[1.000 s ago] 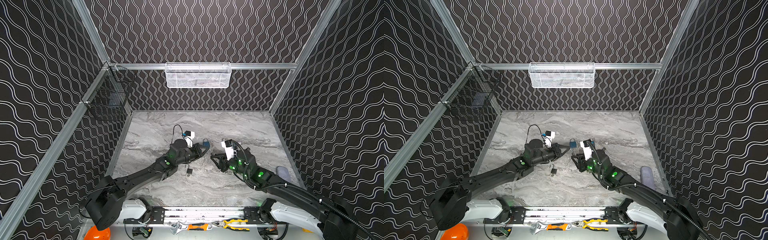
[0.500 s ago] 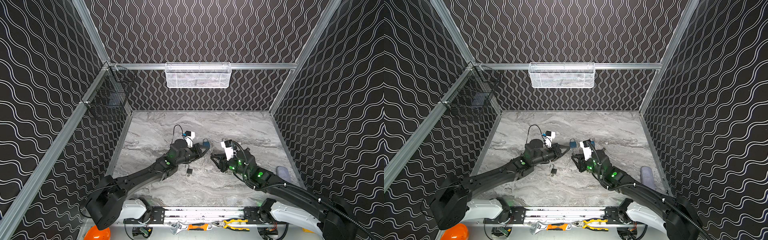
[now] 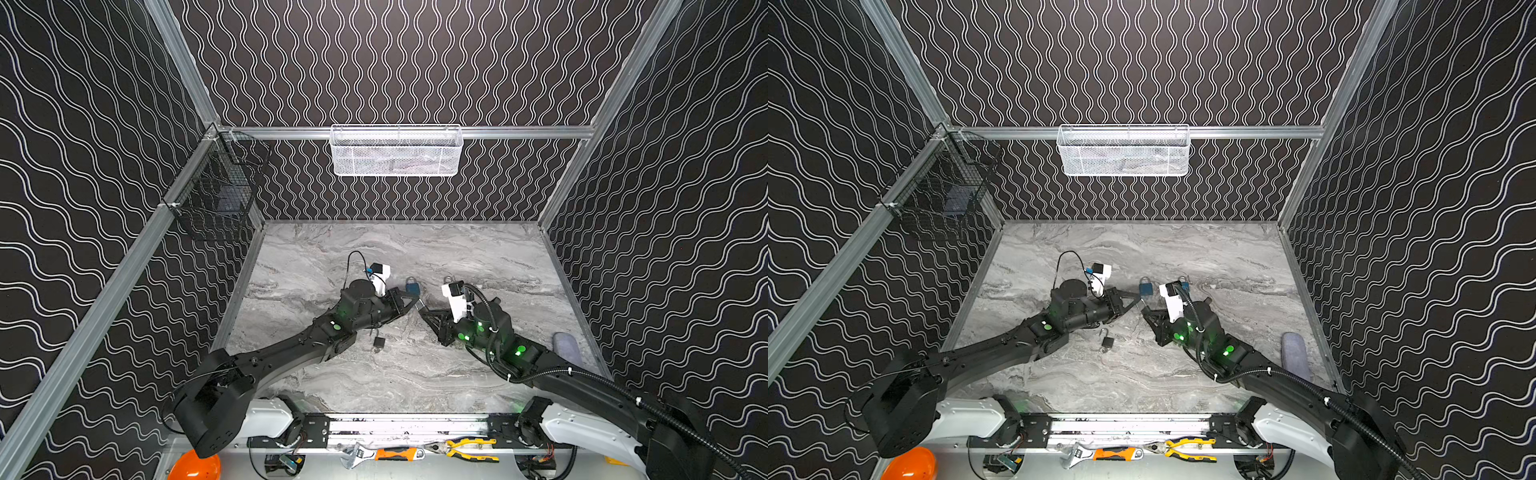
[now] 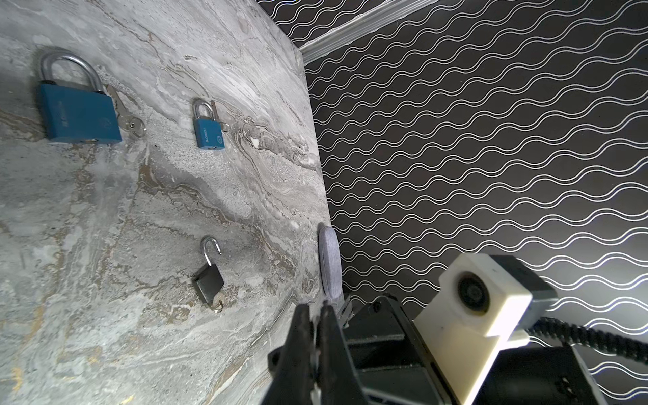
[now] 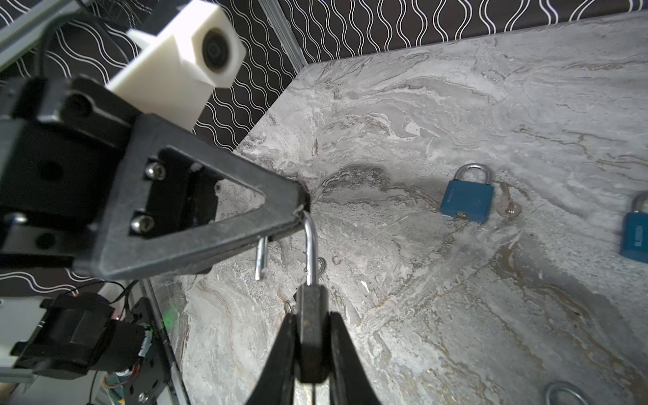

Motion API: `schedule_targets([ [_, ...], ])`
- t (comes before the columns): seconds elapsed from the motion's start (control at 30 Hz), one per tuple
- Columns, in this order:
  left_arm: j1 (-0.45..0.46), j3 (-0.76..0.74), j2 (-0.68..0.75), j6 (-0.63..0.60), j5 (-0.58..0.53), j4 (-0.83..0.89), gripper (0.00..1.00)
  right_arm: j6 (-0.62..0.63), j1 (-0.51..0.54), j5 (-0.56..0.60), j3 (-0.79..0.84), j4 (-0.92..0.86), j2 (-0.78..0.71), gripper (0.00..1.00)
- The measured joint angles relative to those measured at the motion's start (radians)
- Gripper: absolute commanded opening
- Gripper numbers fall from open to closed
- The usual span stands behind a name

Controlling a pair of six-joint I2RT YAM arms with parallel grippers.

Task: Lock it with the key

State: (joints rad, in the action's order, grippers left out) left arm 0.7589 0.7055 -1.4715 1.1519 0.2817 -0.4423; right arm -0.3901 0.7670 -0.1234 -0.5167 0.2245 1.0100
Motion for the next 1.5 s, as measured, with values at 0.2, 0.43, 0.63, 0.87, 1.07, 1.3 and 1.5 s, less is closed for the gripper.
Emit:
schedule_targets([
  [0.2, -0.006, -0.034, 0.0, -0.013, 0.023, -0.081, 0.0, -0.093, -0.079, -0.15, 0.009, 0.012, -0.026, 0.14],
  [0.43, -0.021, -0.051, -0.009, -0.079, 0.083, -0.185, 0.0, -0.226, -0.198, -0.365, 0.002, 0.039, -0.044, 0.12],
  [0.63, -0.028, -0.042, -0.079, -0.147, 0.142, -0.28, 0.0, -0.336, -0.293, -0.512, -0.001, 0.042, -0.038, 0.11],
  [0.87, -0.035, -0.032, -0.168, -0.168, 0.187, -0.37, 0.0, -0.443, -0.361, -0.611, -0.003, 0.053, 0.008, 0.1],
  [1.07, -0.04, -0.016, -0.214, -0.183, 0.207, -0.41, 0.0, -0.504, -0.395, -0.649, 0.004, 0.085, 0.027, 0.1],
  [1.3, -0.041, 0.035, -0.242, -0.217, 0.212, -0.378, 0.0, -0.566, -0.443, -0.703, 0.004, 0.136, 0.056, 0.08],
  [1.5, -0.042, 0.053, -0.267, -0.232, 0.213, -0.375, 0.0, -0.607, -0.469, -0.738, 0.006, 0.175, 0.089, 0.07],
])
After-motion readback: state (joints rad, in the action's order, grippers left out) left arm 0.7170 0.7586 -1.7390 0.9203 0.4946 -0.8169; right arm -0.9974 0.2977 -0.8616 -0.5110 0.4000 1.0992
